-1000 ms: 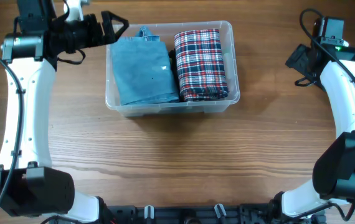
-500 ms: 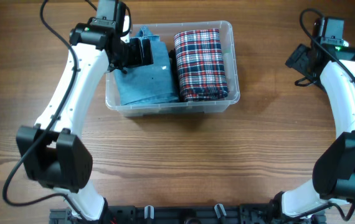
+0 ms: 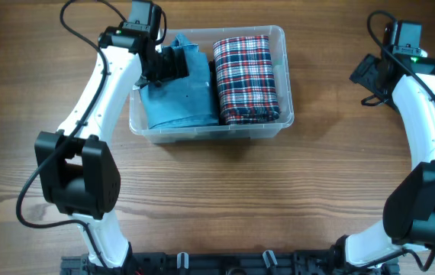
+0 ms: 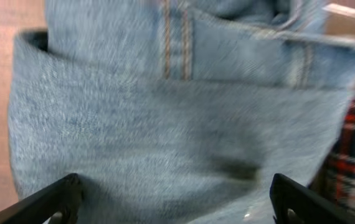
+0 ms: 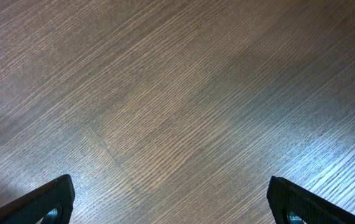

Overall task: Pack container
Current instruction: 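Release the denim and press it flat with the left gripper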

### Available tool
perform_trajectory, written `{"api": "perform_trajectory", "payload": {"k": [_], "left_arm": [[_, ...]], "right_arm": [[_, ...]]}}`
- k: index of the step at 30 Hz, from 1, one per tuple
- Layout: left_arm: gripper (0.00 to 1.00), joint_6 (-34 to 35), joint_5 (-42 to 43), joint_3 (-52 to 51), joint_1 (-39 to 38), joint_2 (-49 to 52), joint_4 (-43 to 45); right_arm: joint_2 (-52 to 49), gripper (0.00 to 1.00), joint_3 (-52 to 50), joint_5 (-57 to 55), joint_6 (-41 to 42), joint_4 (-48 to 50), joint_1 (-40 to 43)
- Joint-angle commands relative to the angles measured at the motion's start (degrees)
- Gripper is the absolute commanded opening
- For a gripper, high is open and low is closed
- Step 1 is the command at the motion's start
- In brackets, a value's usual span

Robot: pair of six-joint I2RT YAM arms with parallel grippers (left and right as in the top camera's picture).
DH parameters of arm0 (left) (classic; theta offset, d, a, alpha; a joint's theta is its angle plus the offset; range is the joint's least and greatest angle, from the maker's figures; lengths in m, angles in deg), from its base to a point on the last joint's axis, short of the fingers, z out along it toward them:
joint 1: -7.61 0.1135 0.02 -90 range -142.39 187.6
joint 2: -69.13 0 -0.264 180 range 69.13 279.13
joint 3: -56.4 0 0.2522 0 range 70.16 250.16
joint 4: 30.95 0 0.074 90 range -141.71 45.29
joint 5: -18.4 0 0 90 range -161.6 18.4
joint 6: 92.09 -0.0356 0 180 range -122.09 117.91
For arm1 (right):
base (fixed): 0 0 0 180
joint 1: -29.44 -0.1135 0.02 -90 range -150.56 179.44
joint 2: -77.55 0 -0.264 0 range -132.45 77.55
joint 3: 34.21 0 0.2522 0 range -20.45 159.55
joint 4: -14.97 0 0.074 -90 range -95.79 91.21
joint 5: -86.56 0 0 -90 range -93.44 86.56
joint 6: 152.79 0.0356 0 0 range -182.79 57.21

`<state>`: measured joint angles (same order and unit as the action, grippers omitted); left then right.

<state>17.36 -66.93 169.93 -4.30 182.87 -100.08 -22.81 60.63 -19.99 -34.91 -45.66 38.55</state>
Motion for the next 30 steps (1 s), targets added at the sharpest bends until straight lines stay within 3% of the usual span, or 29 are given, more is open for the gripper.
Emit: {"api": "perform_trajectory", "payload": {"k": [1, 4, 9, 11, 15, 20, 26, 28, 29, 30], "left_arm": [[0.85, 0.4, 3.7, 3.1, -0.4, -3.1, 1.6], [0.67, 0.4, 3.6, 3.0, -0.6, -3.1, 1.7], [0.27, 0.4, 3.4, 3.0, -1.9, 0.9, 1.7], [0.23, 0.4, 1.2, 3.0, -2.1, 2.8, 1.7], [0.24, 0.6, -0.3, 3.0, -2.1, 6.5, 1.1], [0.33, 0.5, -0.3, 3.0, -2.1, 8.5, 0.8], [0.40, 0.5, -0.2, 3.1, -2.1, 1.9, 0.7], [0.49, 0.5, -0.2, 3.1, -2.3, -2.7, 0.7], [0.62, 0.5, 0.0, 3.1, -2.4, -6.1, 0.6], [0.69, 0.5, 0.2, 3.1, -2.4, -8.3, 0.4]], "right_arm": [[-0.7, 1.00, 0.0, 0.1, 0.7, 0.2, 0.0], [-0.7, 1.00, 0.0, 0.1, 0.7, 0.1, 0.0], [-0.7, 1.00, 0.0, 0.1, 0.7, 0.1, 0.0], [-0.7, 1.00, 0.0, 0.1, 0.8, 0.1, 0.0], [-0.7, 1.00, 0.0, 0.1, 0.7, 0.2, 0.0], [-0.7, 1.00, 0.0, 0.1, 0.7, 0.2, 0.0], [-0.7, 1.00, 0.0, 0.1, 0.7, 0.2, 0.0], [-0.7, 1.00, 0.0, 0.1, 0.7, 0.2, 0.0], [-0.7, 1.00, 0.0, 0.1, 0.7, 0.2, 0.0], [-0.7, 1.00, 0.0, 0.1, 0.7, 0.1, 0.0]]}}
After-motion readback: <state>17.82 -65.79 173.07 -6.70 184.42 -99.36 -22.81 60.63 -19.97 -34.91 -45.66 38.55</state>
